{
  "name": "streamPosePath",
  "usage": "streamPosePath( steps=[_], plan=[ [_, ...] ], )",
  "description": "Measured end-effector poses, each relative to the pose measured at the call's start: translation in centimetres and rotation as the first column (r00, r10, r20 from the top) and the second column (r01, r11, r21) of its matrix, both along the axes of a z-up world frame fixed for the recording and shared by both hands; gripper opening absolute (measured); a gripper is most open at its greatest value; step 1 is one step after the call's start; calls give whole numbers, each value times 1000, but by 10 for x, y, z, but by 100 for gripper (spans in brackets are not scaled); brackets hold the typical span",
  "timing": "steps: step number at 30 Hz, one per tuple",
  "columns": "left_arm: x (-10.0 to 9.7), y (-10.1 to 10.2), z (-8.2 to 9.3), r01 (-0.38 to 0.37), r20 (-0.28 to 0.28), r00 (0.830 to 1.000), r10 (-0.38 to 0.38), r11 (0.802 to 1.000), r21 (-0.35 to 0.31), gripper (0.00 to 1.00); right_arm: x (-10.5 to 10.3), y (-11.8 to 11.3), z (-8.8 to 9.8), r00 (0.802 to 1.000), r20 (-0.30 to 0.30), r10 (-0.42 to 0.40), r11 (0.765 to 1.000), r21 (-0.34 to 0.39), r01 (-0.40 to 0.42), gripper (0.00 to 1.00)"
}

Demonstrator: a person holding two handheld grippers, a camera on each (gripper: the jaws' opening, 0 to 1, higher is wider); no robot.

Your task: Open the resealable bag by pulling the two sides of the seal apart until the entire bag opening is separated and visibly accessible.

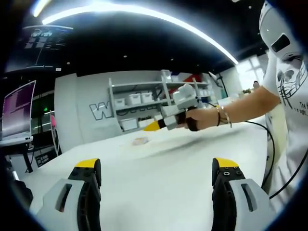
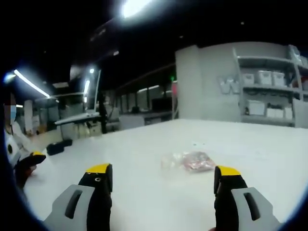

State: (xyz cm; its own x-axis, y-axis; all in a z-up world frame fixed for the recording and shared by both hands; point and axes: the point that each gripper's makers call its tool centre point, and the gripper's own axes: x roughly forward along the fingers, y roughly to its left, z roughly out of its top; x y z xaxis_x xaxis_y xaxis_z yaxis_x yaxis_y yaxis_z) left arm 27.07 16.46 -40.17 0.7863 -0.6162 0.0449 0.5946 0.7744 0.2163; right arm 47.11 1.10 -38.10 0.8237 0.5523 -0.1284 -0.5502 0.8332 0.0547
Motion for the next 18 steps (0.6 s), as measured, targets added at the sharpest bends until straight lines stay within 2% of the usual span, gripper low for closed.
streamPosePath(
  steps=[18],
  plan=[
    [1,0,-1,1,-8,1000,-1,1000,5,94,-21,-21,4,1000,13,-19,999,38,18,87]
  ],
)
